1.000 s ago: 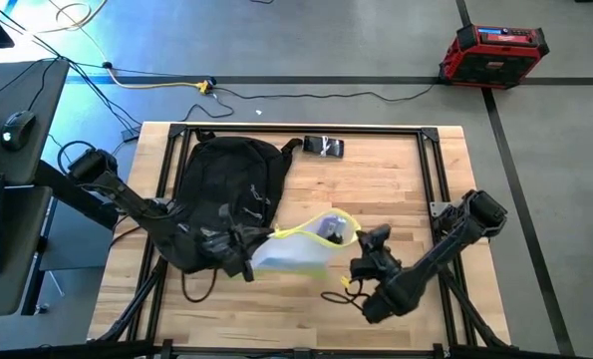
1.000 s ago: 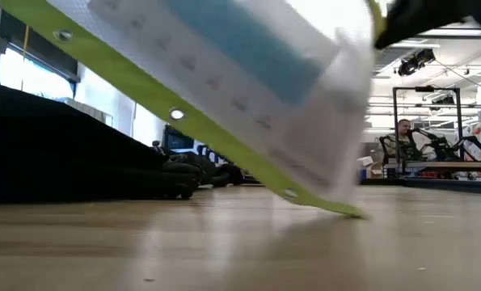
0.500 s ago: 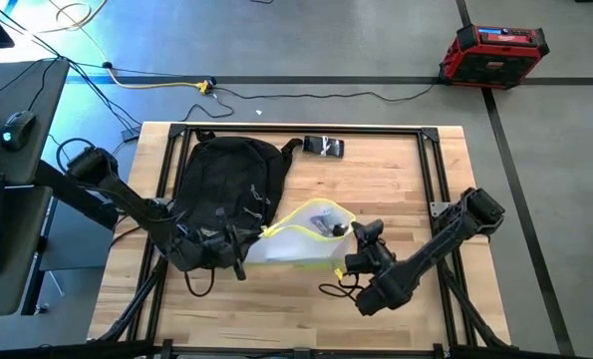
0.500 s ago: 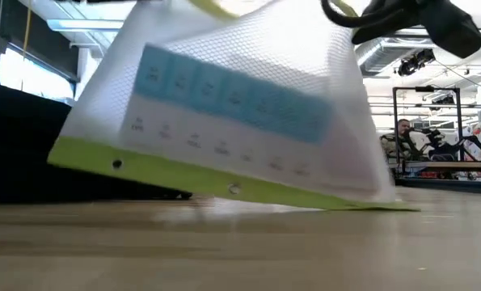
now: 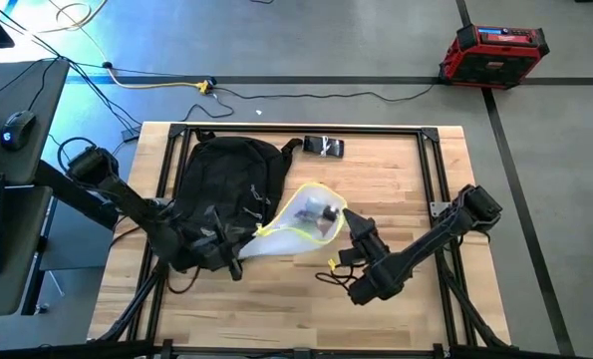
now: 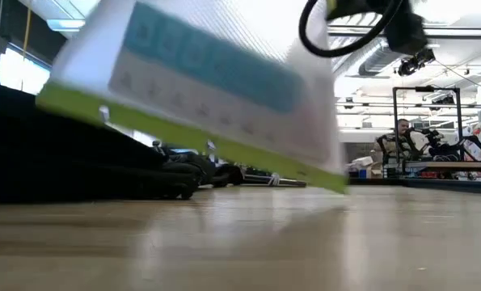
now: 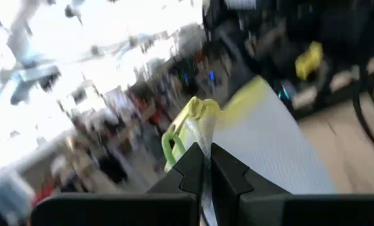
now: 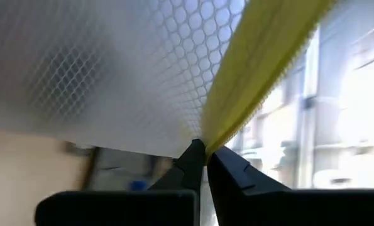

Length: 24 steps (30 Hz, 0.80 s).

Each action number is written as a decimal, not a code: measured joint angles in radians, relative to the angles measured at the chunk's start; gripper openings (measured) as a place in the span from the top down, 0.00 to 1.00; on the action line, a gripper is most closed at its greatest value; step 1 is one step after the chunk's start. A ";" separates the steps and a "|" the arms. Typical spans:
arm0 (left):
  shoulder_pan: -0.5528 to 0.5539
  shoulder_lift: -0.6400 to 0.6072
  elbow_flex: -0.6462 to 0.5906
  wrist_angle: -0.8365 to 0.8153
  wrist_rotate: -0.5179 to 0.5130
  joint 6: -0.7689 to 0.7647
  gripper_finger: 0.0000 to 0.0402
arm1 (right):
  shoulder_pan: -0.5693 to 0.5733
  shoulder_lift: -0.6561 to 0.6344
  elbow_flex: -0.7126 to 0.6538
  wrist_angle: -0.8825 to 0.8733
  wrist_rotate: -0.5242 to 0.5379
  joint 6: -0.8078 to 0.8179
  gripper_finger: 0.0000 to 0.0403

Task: Unpack backpack
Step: Close the transparent zip bag

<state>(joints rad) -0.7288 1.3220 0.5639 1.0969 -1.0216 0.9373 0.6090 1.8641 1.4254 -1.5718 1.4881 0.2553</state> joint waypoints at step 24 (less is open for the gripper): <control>-0.059 0.156 -0.026 -0.151 0.029 -0.391 1.00 | 0.101 0.000 -0.136 0.059 -0.381 0.263 1.00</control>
<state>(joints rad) -0.7880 1.4778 0.5375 0.9464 -0.9924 0.5466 0.7095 1.8645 1.2898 -1.5129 1.1069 0.5184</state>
